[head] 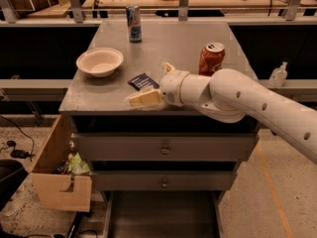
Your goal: Place rxbar blueberry into bottom drawer
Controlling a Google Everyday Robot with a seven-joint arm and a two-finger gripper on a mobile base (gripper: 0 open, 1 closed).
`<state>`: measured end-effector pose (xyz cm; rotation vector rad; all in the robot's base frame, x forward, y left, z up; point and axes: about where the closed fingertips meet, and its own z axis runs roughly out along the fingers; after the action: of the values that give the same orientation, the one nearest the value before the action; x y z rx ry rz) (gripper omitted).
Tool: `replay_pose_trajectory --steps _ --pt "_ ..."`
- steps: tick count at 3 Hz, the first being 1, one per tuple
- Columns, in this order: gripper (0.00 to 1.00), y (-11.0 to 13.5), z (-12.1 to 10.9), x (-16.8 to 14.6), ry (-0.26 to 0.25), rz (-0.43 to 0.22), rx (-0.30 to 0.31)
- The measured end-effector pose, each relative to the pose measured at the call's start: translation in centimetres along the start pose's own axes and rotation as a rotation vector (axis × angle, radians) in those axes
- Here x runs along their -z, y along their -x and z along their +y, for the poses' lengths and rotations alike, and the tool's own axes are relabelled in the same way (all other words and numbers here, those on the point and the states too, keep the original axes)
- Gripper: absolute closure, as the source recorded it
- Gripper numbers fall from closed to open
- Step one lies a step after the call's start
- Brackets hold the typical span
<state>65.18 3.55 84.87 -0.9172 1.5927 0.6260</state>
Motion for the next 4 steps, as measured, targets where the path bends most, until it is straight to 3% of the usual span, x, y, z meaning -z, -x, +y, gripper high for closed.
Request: replay_pose_trajectory --steps 2,4 --pt "0.29 -2.9 0.7 0.0 -0.009 0.091 0.024" --pt "0.76 -2.5 0.8 0.3 -0.01 0.101 0.024"
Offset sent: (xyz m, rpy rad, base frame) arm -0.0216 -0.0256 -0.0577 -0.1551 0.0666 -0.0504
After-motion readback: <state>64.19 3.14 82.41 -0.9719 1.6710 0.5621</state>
